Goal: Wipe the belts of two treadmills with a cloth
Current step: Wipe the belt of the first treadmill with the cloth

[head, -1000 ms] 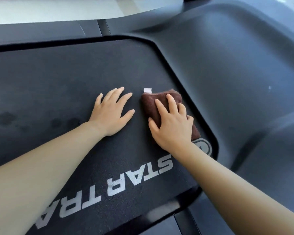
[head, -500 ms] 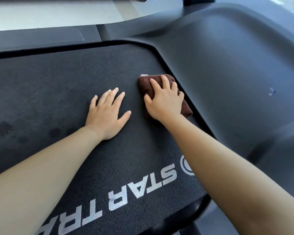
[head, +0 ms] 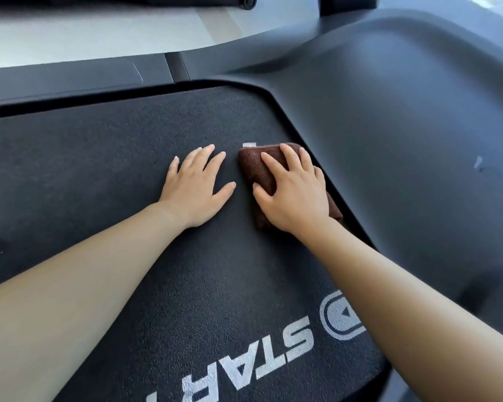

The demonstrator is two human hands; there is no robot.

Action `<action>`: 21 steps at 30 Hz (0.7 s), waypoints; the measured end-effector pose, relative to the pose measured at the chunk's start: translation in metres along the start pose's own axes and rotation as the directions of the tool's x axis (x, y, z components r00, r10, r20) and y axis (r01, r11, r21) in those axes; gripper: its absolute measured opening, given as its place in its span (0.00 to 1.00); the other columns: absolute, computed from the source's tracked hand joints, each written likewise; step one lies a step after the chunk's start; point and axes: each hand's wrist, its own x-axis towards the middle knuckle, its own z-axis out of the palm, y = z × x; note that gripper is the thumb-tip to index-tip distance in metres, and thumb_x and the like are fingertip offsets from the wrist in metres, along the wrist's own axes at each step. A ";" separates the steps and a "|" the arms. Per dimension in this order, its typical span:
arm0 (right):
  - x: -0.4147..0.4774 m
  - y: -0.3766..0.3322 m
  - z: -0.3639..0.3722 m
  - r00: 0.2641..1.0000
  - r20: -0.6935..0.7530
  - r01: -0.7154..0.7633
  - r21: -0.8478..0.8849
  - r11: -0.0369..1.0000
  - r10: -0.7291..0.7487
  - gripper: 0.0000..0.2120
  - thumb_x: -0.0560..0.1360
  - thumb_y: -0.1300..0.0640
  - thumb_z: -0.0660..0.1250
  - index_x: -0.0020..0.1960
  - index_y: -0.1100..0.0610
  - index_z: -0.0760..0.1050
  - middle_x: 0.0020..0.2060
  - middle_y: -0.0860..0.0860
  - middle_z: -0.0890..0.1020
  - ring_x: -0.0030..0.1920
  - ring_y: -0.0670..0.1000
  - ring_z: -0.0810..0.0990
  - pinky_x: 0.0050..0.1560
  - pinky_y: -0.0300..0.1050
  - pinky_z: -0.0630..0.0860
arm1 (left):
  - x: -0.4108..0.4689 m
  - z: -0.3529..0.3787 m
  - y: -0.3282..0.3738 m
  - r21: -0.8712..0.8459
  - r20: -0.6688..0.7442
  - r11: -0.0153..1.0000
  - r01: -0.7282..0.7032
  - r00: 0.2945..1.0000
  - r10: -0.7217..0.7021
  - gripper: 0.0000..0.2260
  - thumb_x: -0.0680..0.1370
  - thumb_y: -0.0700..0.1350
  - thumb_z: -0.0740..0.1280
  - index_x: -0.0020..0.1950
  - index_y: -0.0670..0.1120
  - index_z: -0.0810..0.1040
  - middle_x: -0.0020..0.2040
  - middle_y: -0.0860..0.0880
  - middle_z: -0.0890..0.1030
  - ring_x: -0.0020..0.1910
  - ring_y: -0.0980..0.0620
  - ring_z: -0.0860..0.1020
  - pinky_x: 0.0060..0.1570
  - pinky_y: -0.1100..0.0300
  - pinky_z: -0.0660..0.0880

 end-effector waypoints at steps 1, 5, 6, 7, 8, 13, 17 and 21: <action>0.008 0.000 0.001 1.000 -0.003 0.000 0.002 1.000 0.000 0.28 0.74 0.39 0.57 0.73 0.45 0.63 0.74 0.51 0.59 0.75 0.56 0.51 0.70 0.57 0.56 | 0.006 -0.001 -0.005 -0.001 -0.010 1.000 0.021 1.000 -0.021 0.31 0.77 0.62 0.52 0.76 0.50 0.53 0.77 0.50 0.52 0.76 0.50 0.48 0.72 0.44 0.45; 0.053 -0.003 0.005 1.000 -0.005 0.009 0.009 1.000 -0.009 0.27 0.75 0.40 0.57 0.72 0.45 0.64 0.74 0.51 0.60 0.74 0.57 0.53 0.69 0.57 0.57 | 0.028 -0.007 -0.031 -0.002 -0.024 0.994 0.106 0.994 -0.106 0.30 0.77 0.63 0.53 0.76 0.52 0.55 0.77 0.50 0.52 0.76 0.49 0.49 0.72 0.44 0.46; 0.065 -0.004 0.007 1.000 -0.009 0.013 0.007 1.000 -0.013 0.27 0.75 0.40 0.57 0.72 0.46 0.64 0.74 0.51 0.60 0.73 0.57 0.54 0.69 0.57 0.57 | 0.031 -0.007 -0.035 0.008 -0.023 0.995 0.099 0.995 -0.099 0.30 0.76 0.63 0.53 0.76 0.52 0.55 0.77 0.50 0.53 0.76 0.50 0.49 0.72 0.44 0.46; 0.076 -0.007 0.010 1.000 -0.015 0.017 0.005 1.000 -0.017 0.27 0.75 0.41 0.57 0.72 0.46 0.64 0.73 0.51 0.61 0.73 0.57 0.55 0.69 0.57 0.57 | 0.033 -0.007 -0.037 0.015 -0.028 0.996 0.090 0.996 -0.089 0.31 0.76 0.64 0.52 0.76 0.53 0.55 0.77 0.50 0.53 0.76 0.50 0.49 0.72 0.44 0.45; 0.088 -0.009 0.013 1.000 -0.022 0.020 0.005 1.000 -0.020 0.26 0.75 0.41 0.57 0.72 0.46 0.65 0.73 0.51 0.61 0.73 0.58 0.55 0.69 0.57 0.58 | 0.034 -0.006 -0.037 0.019 -0.038 0.996 0.083 0.996 -0.082 0.31 0.75 0.64 0.51 0.76 0.53 0.55 0.77 0.50 0.53 0.76 0.51 0.49 0.73 0.44 0.45; 0.146 -0.023 0.027 0.999 -0.035 0.028 0.033 0.999 -0.027 0.26 0.74 0.41 0.57 0.71 0.46 0.65 0.73 0.52 0.62 0.72 0.58 0.57 0.68 0.57 0.59 | 0.035 -0.001 -0.038 -0.004 -0.098 0.997 0.073 0.993 -0.073 0.32 0.73 0.65 0.50 0.75 0.54 0.57 0.76 0.51 0.55 0.75 0.52 0.51 0.73 0.45 0.46; 0.173 -0.030 0.032 0.998 -0.059 0.036 0.032 0.999 -0.034 0.26 0.73 0.41 0.57 0.69 0.46 0.67 0.71 0.51 0.64 0.69 0.57 0.61 0.65 0.56 0.61 | 0.035 -0.001 -0.038 -0.008 -0.114 0.997 0.074 0.991 -0.074 0.32 0.72 0.65 0.50 0.74 0.54 0.58 0.76 0.52 0.56 0.75 0.52 0.52 0.72 0.45 0.47; 0.157 -0.025 0.030 0.999 -0.026 0.028 0.025 0.999 -0.027 0.28 0.73 0.40 0.57 0.72 0.45 0.64 0.74 0.51 0.60 0.71 0.58 0.60 0.65 0.55 0.60 | 0.034 -0.002 -0.037 -0.032 -0.118 0.996 0.079 0.990 -0.082 0.32 0.72 0.65 0.52 0.74 0.53 0.59 0.76 0.52 0.57 0.75 0.53 0.53 0.73 0.46 0.47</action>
